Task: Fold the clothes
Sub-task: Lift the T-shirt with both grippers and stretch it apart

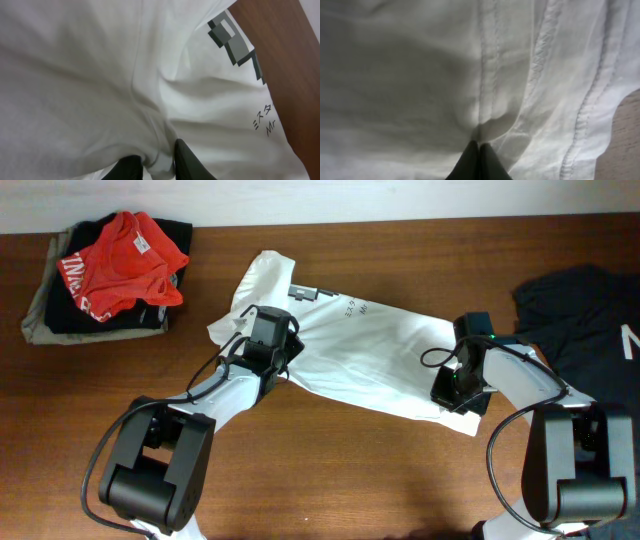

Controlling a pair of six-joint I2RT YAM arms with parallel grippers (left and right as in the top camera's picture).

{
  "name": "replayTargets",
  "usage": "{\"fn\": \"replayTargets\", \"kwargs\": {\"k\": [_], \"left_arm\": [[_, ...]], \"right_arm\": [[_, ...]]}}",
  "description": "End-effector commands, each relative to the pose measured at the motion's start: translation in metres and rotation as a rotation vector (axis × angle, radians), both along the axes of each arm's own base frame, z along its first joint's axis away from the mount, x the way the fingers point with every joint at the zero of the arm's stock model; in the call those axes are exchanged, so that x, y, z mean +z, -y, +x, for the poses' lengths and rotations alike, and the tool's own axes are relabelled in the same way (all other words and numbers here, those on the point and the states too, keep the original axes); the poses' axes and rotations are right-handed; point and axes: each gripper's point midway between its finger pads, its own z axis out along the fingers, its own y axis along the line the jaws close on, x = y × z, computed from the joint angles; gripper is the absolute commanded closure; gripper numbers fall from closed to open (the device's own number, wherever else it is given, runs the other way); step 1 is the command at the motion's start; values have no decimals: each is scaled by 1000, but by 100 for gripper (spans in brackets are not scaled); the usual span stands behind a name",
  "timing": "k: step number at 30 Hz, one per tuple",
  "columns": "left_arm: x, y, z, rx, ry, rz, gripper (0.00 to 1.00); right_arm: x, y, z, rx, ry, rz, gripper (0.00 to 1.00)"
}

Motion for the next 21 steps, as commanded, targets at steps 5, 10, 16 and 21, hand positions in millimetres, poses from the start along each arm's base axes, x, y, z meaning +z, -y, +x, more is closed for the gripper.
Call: {"fn": "replayTargets", "kwargs": {"k": [5, 10, 16, 21], "left_arm": [[14, 4, 1, -28, 25, -4, 98], [82, -3, 0, -146, 184, 119, 99], [147, -38, -34, -111, 239, 242, 99], [199, -56, -59, -96, 330, 275, 99]], "right_arm": [[2, 0, 1, -17, 11, -6, 96], [32, 0, 11, -17, 117, -3, 96], [114, 0, 12, -17, 362, 0, 96], [183, 0, -4, -17, 557, 2, 96]]}}
